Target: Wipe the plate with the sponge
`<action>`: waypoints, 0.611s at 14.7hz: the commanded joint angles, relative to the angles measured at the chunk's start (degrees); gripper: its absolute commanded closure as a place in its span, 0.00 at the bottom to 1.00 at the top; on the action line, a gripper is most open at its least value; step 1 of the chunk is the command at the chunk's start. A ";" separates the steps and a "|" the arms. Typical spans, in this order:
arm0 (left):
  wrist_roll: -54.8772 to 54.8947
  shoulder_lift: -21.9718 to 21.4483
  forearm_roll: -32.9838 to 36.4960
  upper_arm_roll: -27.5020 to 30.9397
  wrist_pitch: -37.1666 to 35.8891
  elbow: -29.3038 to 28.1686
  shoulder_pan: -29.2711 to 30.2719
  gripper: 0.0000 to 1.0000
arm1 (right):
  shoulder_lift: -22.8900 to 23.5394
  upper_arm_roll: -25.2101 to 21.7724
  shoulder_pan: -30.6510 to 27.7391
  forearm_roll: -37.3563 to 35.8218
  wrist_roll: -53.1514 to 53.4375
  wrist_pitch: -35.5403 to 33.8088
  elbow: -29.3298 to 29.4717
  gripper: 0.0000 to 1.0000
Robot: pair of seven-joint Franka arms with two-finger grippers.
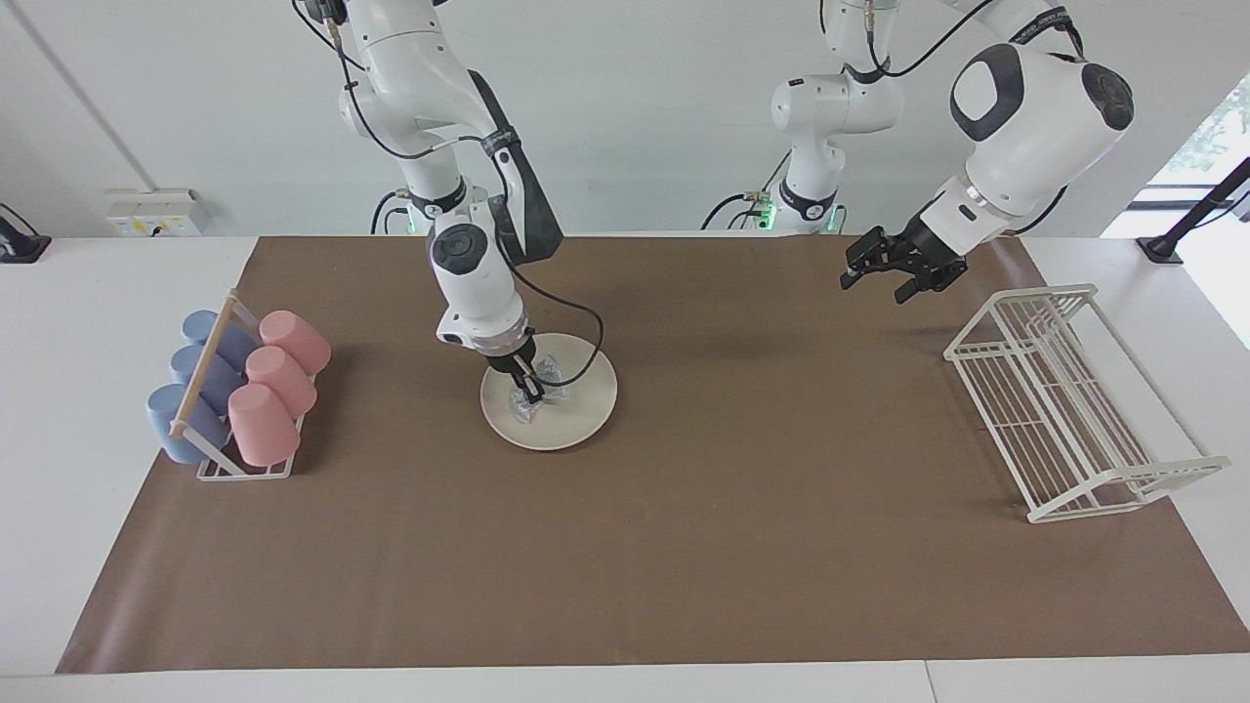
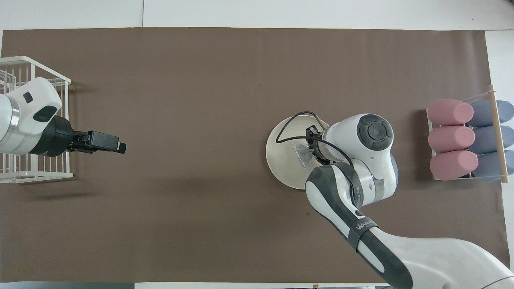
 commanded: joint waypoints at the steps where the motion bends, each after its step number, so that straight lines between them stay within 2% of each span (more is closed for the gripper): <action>1: -0.93 -0.46 1.31 -0.34 0.48 0.10 0.51 0.00 | 1.38 0.47 3.84 0.65 8.49 2.88 -1.53 1.00; 3: -0.93 -0.46 1.31 -0.34 0.48 0.10 0.51 0.00 | 1.56 0.56 5.42 0.91 12.46 3.42 -1.00 1.00; 5: -1.02 -0.46 1.31 -0.34 0.48 0.10 0.51 0.00 | 1.56 0.56 6.40 5.02 13.09 3.77 -0.83 1.00; 9: -1.11 -0.46 1.31 -0.34 0.66 0.10 0.60 0.00 | 1.65 0.38 5.70 6.19 8.46 3.86 -1.00 1.00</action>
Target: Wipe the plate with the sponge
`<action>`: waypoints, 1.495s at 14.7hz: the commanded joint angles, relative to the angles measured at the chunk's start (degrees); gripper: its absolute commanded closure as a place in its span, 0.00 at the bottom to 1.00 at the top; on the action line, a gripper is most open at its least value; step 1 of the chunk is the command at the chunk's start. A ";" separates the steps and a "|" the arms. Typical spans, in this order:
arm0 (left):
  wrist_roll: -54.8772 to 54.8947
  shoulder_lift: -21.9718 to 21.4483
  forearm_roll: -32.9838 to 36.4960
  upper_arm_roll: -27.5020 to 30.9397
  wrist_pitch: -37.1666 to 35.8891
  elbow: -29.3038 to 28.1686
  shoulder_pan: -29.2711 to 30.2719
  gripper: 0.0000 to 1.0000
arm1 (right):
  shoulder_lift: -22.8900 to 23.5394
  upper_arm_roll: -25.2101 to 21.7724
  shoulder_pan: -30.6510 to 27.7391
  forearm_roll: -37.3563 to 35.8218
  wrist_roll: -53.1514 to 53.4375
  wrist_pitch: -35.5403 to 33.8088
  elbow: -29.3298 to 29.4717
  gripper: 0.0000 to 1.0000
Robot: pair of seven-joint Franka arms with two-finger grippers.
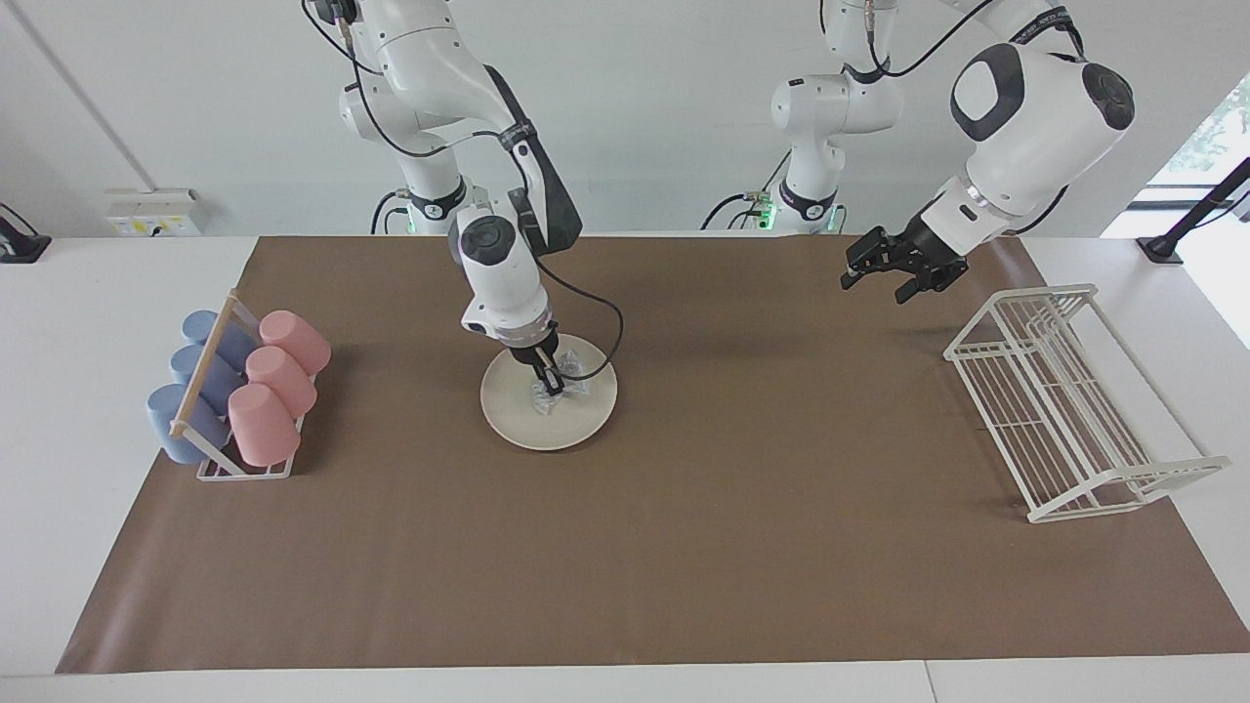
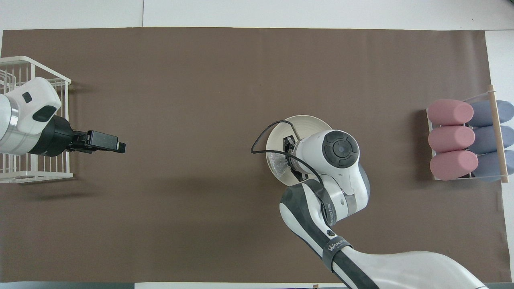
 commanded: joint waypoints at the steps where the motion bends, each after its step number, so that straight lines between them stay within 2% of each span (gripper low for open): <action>1: -1.41 -0.46 1.30 -0.34 0.49 0.10 0.48 0.00 | 1.10 0.14 -2.17 1.45 -7.36 1.19 -1.07 1.00; 4: -2.47 -0.46 1.30 -0.43 0.57 0.10 0.39 0.00 | 1.01 0.14 -6.65 1.36 -16.24 -0.13 -1.51 1.00; 11: -2.47 -0.37 1.21 -0.34 1.62 0.19 0.48 0.00 | 1.10 -0.04 -9.82 0.92 -24.08 -0.58 -1.42 1.00; 17: -2.38 -0.46 1.30 -0.43 1.80 0.10 0.39 0.00 | 1.01 -0.13 -11.14 0.75 -27.52 -0.49 -1.42 1.00; 22: -2.38 -0.46 1.30 -0.43 1.72 0.10 0.39 0.00 | 0.92 0.22 -9.83 0.84 -23.50 -0.23 -1.42 1.00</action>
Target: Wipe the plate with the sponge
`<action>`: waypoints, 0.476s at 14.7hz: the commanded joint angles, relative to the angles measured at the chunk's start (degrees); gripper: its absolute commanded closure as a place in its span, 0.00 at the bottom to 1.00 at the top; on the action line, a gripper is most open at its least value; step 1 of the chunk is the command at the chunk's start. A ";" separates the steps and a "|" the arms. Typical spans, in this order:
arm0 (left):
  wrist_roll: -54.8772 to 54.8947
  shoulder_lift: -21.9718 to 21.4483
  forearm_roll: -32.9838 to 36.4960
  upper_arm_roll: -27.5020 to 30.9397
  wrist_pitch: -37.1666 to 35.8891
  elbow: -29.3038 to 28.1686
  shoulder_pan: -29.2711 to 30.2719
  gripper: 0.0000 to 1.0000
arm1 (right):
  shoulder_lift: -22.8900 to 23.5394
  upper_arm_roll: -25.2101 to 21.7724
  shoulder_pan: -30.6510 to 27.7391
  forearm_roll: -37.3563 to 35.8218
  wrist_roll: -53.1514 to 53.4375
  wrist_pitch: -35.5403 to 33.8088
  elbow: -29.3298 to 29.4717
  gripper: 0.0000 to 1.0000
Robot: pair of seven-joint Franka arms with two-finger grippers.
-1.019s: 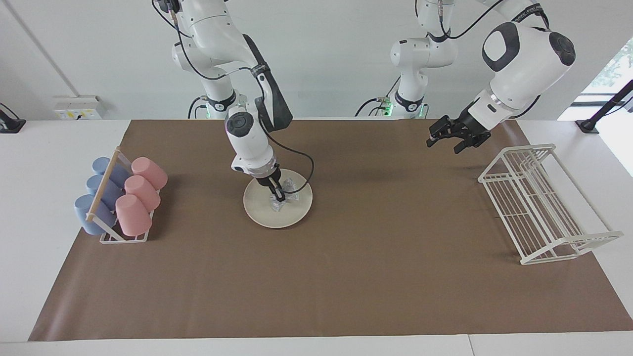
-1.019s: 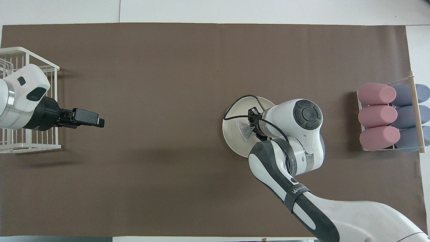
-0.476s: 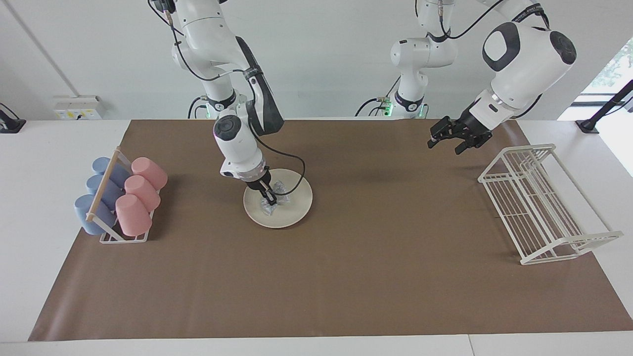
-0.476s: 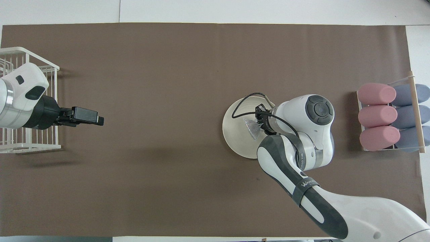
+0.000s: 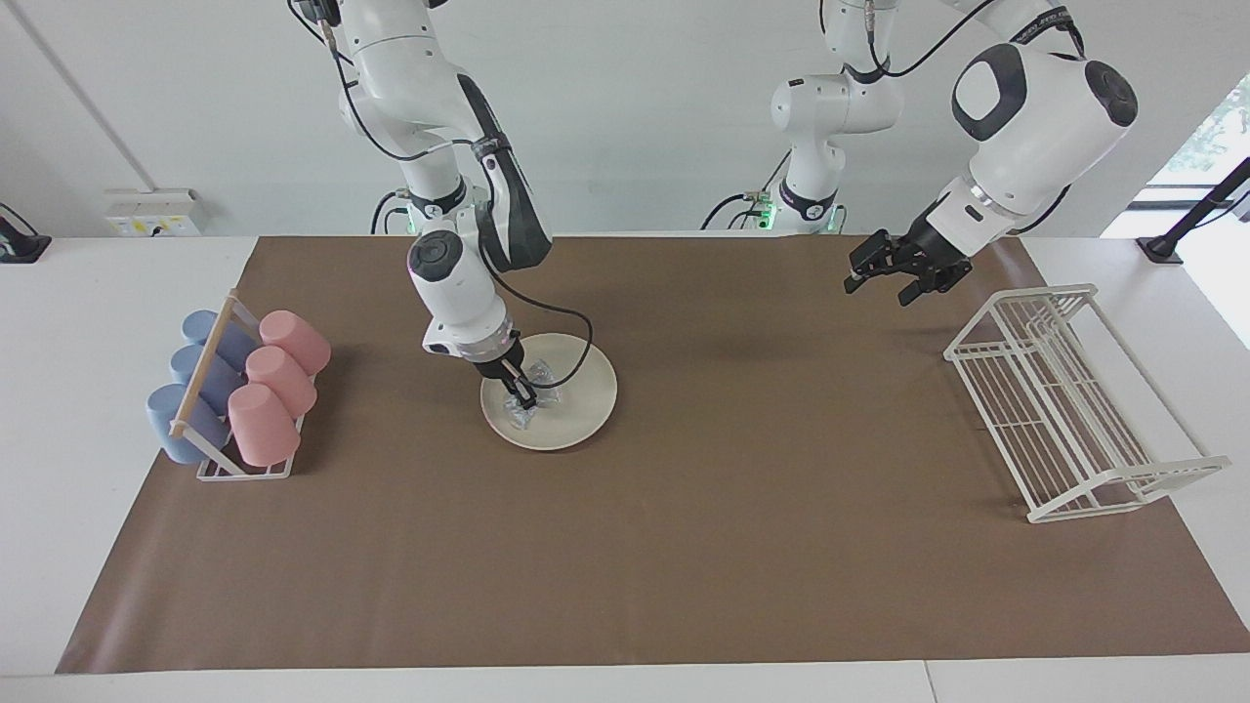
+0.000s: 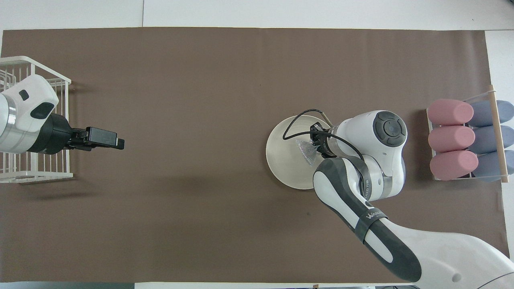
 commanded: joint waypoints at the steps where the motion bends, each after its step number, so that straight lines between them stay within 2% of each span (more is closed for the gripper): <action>1: -0.81 -0.46 1.30 -0.33 0.39 0.10 0.19 0.00 | 1.06 0.39 2.54 0.63 4.92 0.75 -1.24 1.00; 7: -0.81 -0.46 1.30 -0.33 0.56 0.10 0.19 0.00 | 1.06 0.48 8.97 1.33 19.35 1.10 -0.89 1.00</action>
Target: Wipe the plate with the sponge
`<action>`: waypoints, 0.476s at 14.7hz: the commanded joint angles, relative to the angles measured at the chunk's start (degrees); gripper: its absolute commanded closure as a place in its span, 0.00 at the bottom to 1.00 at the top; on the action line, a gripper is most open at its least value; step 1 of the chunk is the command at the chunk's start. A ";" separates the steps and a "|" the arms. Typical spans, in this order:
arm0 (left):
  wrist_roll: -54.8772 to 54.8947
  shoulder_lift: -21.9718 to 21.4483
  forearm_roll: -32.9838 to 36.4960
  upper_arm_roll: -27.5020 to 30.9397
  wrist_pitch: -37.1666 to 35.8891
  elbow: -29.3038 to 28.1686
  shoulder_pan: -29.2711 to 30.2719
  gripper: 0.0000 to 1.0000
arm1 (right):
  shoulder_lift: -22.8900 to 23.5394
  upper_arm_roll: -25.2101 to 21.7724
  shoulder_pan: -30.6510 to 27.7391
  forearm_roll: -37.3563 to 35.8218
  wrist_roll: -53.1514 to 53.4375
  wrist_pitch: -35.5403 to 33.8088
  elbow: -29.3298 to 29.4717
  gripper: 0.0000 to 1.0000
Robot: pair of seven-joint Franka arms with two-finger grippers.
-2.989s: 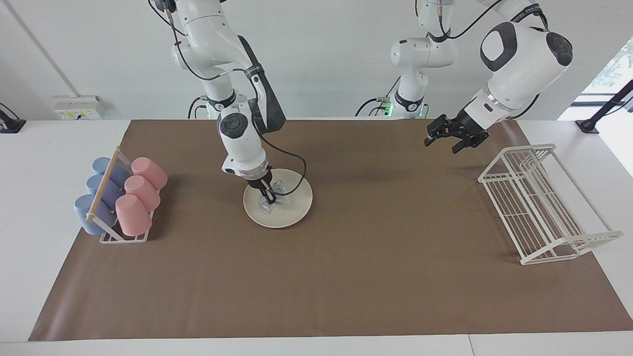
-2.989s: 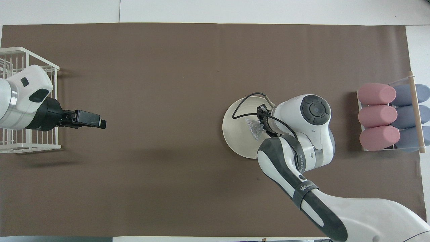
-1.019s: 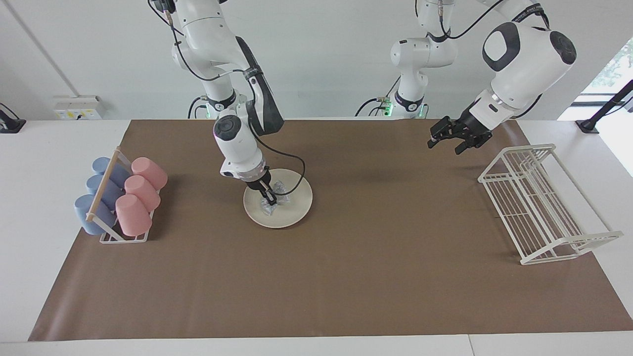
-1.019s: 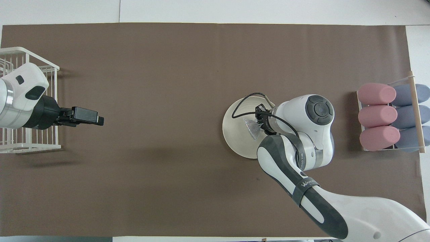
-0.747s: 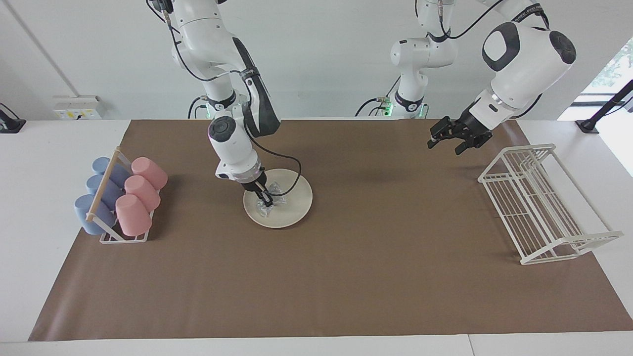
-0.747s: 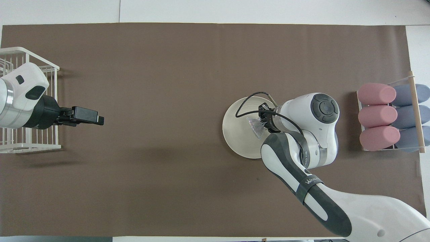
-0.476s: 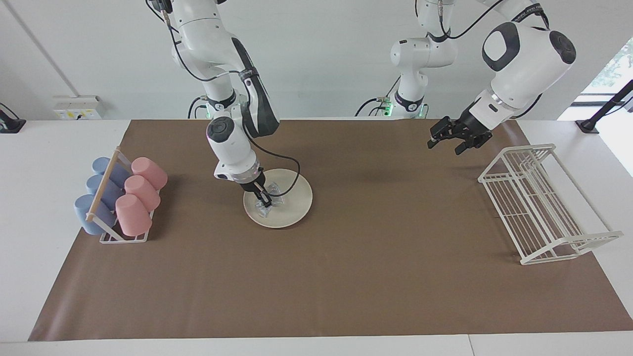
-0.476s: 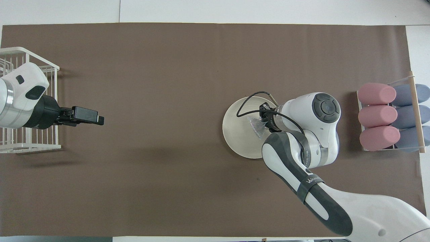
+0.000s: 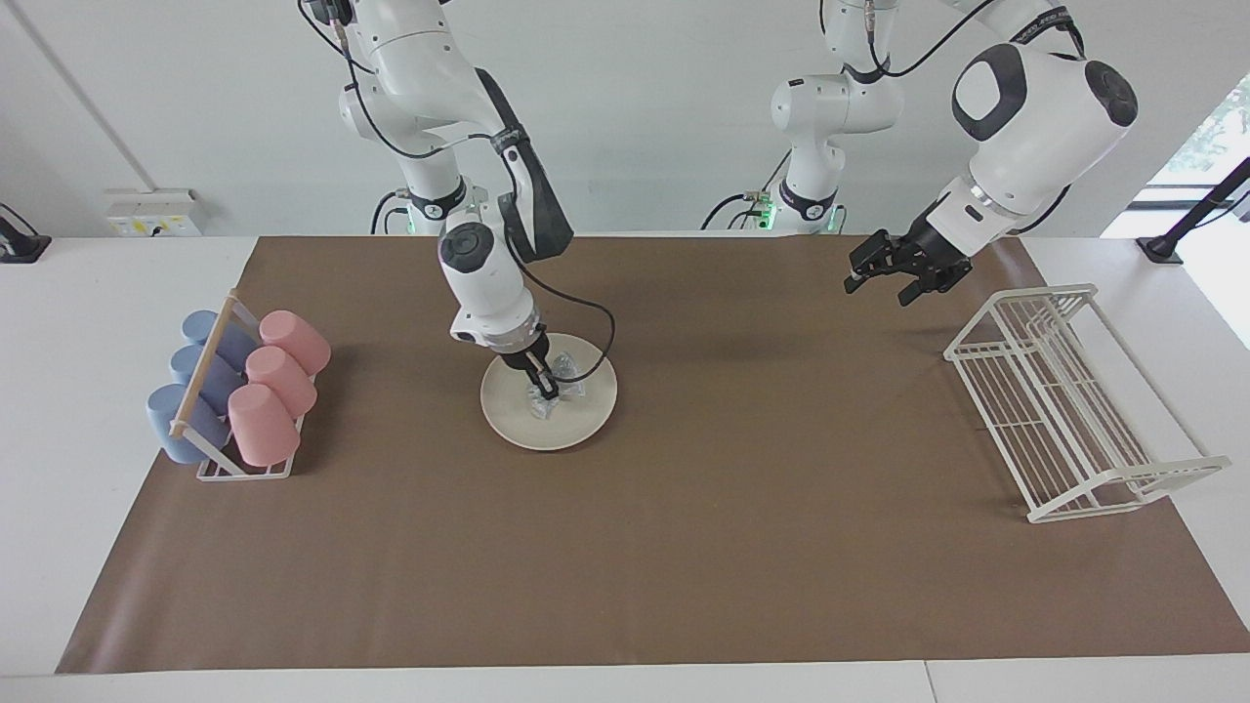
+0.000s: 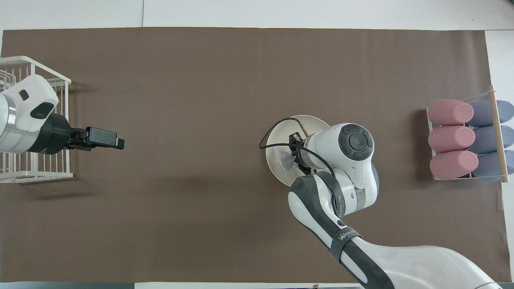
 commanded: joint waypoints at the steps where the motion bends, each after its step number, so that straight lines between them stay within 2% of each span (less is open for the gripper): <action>1: -0.81 -0.46 1.30 -0.32 0.52 0.10 0.19 0.00 | 1.06 0.32 1.33 1.33 3.53 0.95 -0.72 1.00; 4: -0.81 -0.46 1.30 -0.32 0.52 0.10 0.19 0.00 | -0.17 0.24 1.42 1.33 3.89 -0.27 0.76 1.00; 5: -0.81 -0.46 1.30 -0.32 0.52 0.01 0.19 0.00 | -1.57 0.23 1.16 1.33 4.15 -2.54 2.08 1.00; 7: -0.81 -0.37 1.30 -0.32 0.60 0.10 0.19 0.00 | -3.24 -0.03 0.55 1.25 6.60 -11.66 7.60 1.00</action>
